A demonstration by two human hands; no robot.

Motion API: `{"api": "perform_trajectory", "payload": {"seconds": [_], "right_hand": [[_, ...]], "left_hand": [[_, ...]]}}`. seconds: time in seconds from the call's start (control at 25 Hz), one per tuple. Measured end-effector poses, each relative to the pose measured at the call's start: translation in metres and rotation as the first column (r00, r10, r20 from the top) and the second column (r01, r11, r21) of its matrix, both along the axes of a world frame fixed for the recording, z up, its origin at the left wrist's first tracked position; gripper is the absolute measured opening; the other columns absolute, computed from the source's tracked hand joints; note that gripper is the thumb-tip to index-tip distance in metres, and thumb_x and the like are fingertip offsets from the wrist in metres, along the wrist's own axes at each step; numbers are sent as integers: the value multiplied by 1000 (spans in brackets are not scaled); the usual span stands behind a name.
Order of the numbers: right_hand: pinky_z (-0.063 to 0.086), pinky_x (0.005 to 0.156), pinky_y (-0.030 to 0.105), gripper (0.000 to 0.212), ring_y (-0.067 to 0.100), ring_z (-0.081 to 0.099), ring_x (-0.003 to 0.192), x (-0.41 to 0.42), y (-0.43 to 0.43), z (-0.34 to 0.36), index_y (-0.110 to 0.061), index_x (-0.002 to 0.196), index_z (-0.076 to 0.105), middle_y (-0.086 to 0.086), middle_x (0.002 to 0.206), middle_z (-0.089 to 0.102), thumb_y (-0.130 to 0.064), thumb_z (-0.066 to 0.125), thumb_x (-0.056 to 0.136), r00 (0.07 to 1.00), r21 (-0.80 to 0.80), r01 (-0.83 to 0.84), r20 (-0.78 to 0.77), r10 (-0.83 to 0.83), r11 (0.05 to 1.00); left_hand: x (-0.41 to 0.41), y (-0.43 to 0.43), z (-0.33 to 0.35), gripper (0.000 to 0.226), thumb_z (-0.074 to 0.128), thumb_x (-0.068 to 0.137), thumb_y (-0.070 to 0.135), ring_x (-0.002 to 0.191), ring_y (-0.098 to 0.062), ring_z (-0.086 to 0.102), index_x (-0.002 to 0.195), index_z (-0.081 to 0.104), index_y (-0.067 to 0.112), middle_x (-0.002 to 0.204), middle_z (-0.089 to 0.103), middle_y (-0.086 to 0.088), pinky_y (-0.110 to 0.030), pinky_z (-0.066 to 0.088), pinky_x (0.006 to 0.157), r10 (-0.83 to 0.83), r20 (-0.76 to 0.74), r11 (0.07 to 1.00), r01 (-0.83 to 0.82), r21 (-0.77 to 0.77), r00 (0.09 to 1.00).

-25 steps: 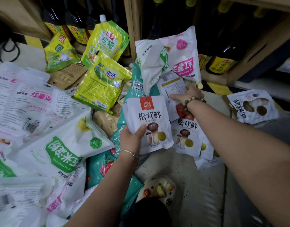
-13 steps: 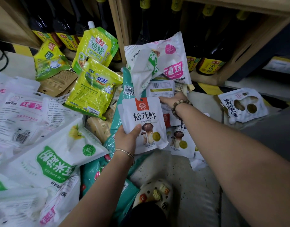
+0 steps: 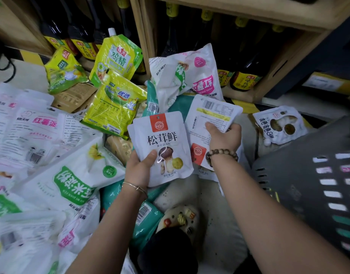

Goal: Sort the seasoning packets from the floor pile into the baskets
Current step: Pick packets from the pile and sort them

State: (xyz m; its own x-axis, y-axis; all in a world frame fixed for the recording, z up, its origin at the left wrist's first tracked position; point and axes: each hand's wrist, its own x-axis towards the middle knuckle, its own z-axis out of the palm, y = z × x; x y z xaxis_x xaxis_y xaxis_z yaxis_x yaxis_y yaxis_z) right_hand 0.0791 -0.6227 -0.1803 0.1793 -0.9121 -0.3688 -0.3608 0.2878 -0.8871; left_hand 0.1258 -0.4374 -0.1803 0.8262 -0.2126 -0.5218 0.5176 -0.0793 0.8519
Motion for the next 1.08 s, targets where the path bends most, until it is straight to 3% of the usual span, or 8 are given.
{"api": "perform_trajectory", "payload": {"seconds": [0.16,0.32,0.44,0.64,0.76,0.92,1.0,1.08], "right_hand": [[53,68,34,36,17,63,79,-4,9,68,-16,91,50,-4,86,62,-18,79,70,996,-53,-15,87,19,998],[47,65,25,33,4,59,72,-3,17,149,-25,79,49,-15,79,59,-15,79,71,976,-127,-31,211,57,991],[50,65,27,34,4,60,73,-6,16,209,-30,75,46,-15,80,60,-15,77,73,948,-163,-51,303,99,985],[47,53,17,31,-5,60,65,-35,0,290,-30,76,46,-15,77,61,-18,75,76,914,-285,-23,383,136,958],[43,46,8,30,-12,58,60,-66,-23,323,-28,77,47,-14,76,61,-14,74,77,902,-303,53,424,85,951],[47,51,16,28,-2,61,65,-119,-56,351,-27,80,48,-14,80,62,-15,73,79,913,-338,155,408,-4,928],[45,45,12,27,-3,62,62,-151,-69,354,-26,80,49,-13,79,62,-14,73,79,913,-343,226,401,-75,912],[44,42,12,25,-3,63,59,-187,-81,352,-24,81,50,-10,79,63,-13,73,79,908,-333,299,387,-159,894]], "left_hand": [[4,11,66,26,54,90,3,81,-23,66,112,58,16,101,69,-6,-38,55,72,22,49,997,-18,-72,999],[9,17,140,22,52,91,3,69,-12,70,105,59,18,83,73,8,-29,56,54,38,156,992,-19,-127,987],[13,13,194,29,48,92,0,70,-8,69,116,55,13,84,73,11,-24,57,58,-10,263,986,54,-161,965],[9,-12,266,32,47,92,0,82,-13,70,120,56,12,95,73,7,-31,58,66,-65,354,956,160,-245,933],[-4,-41,296,33,50,91,1,83,-17,70,120,57,13,101,72,2,-31,57,64,-146,385,931,258,-258,911],[-36,-89,319,29,51,90,1,82,-16,70,112,58,18,99,72,3,-29,56,61,-255,378,878,377,-294,890],[-56,-113,324,27,50,92,3,87,-20,68,115,55,16,105,69,-2,-34,55,67,-328,371,862,436,-260,869],[-78,-137,325,24,49,94,6,86,-17,66,115,53,16,106,67,-3,-29,53,64,-409,387,840,507,-195,826]]}}
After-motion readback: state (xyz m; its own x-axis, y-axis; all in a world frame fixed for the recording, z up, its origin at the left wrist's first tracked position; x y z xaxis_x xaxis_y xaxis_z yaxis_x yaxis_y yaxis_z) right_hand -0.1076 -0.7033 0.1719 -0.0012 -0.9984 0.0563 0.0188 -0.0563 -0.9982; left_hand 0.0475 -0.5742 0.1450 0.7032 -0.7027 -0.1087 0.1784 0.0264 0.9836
